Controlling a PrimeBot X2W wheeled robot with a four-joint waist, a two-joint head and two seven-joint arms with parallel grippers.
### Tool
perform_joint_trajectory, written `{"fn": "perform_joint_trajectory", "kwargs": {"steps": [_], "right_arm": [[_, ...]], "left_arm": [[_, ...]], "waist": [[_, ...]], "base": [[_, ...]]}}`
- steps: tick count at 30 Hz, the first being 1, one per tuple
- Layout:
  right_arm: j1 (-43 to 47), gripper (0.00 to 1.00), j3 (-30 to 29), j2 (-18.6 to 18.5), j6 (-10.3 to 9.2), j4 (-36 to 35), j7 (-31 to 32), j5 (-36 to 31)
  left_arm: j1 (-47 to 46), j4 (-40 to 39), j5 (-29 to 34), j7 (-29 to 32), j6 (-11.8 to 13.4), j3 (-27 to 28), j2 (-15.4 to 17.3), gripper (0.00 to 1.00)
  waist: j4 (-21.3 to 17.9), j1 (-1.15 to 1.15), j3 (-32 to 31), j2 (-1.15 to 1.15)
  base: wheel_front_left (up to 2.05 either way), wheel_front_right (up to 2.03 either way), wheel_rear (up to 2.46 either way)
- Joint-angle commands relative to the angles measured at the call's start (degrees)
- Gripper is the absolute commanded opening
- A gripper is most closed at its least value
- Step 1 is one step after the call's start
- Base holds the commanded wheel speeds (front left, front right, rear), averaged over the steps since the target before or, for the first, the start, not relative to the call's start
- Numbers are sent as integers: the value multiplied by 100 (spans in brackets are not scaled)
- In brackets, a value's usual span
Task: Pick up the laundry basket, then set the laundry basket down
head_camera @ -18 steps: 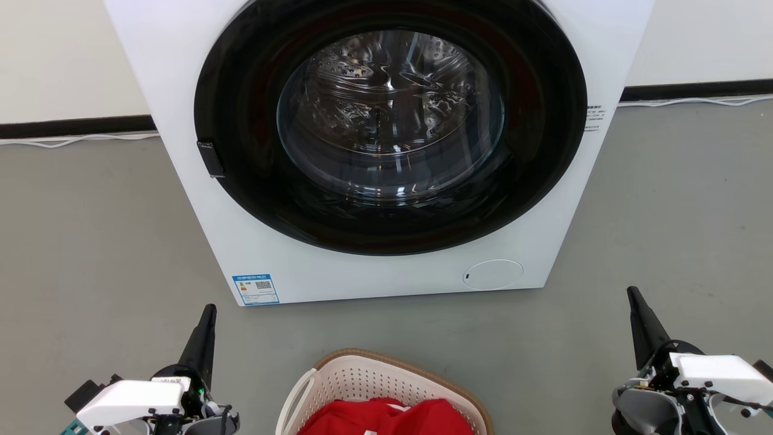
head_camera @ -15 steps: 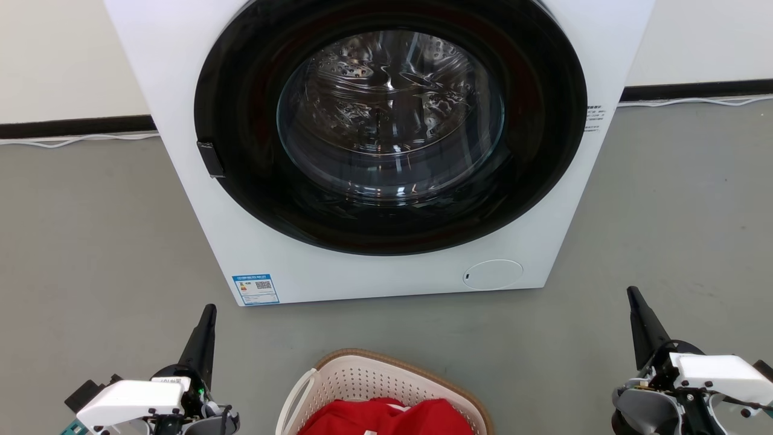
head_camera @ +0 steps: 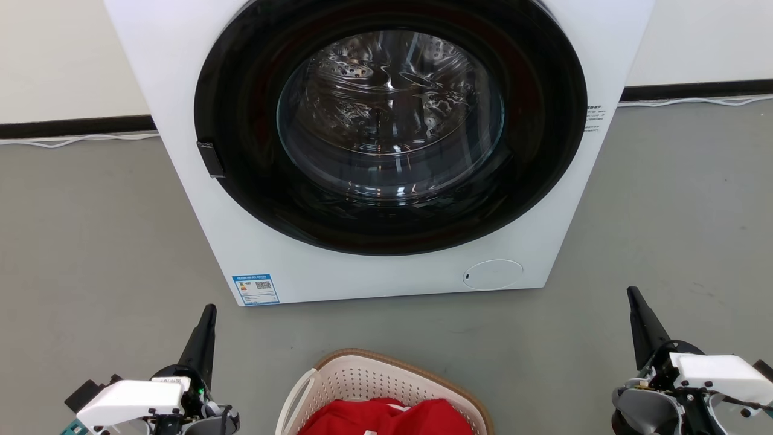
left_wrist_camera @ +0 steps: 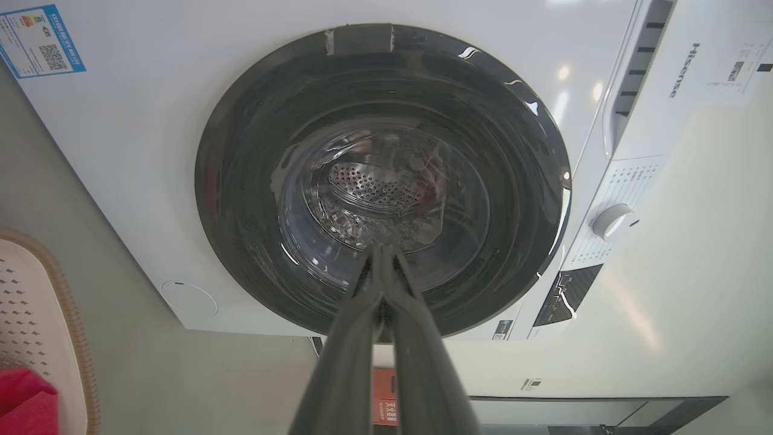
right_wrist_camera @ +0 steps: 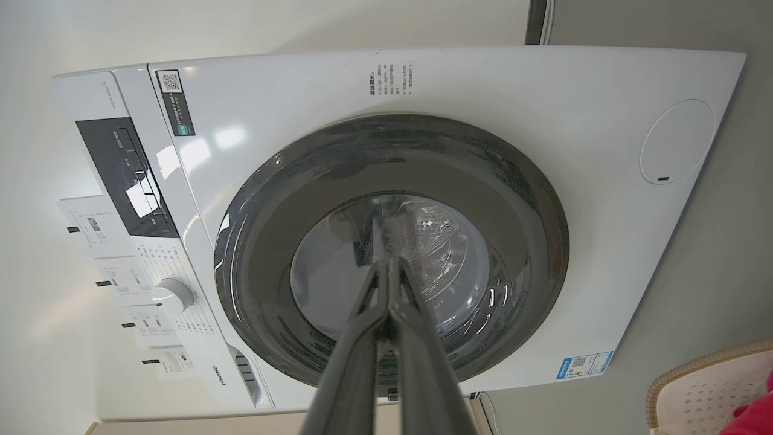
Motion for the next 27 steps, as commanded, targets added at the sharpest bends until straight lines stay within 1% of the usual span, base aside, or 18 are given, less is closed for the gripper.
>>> {"fn": "perform_joint_trajectory", "kwargs": {"steps": [1,27], "right_arm": [[-66,0,105,-15,42,-179,41,40],[-66,0,105,-15,42,-179,41,40]], "left_arm": [[-206,-167,-29,35,-65,170,74,0],[-206,-167,-29,35,-65,170,74,0]], "waist": [[0,0,0,0],[0,0,0,0]], "base": [[0,0,0],[0,0,0]]}}
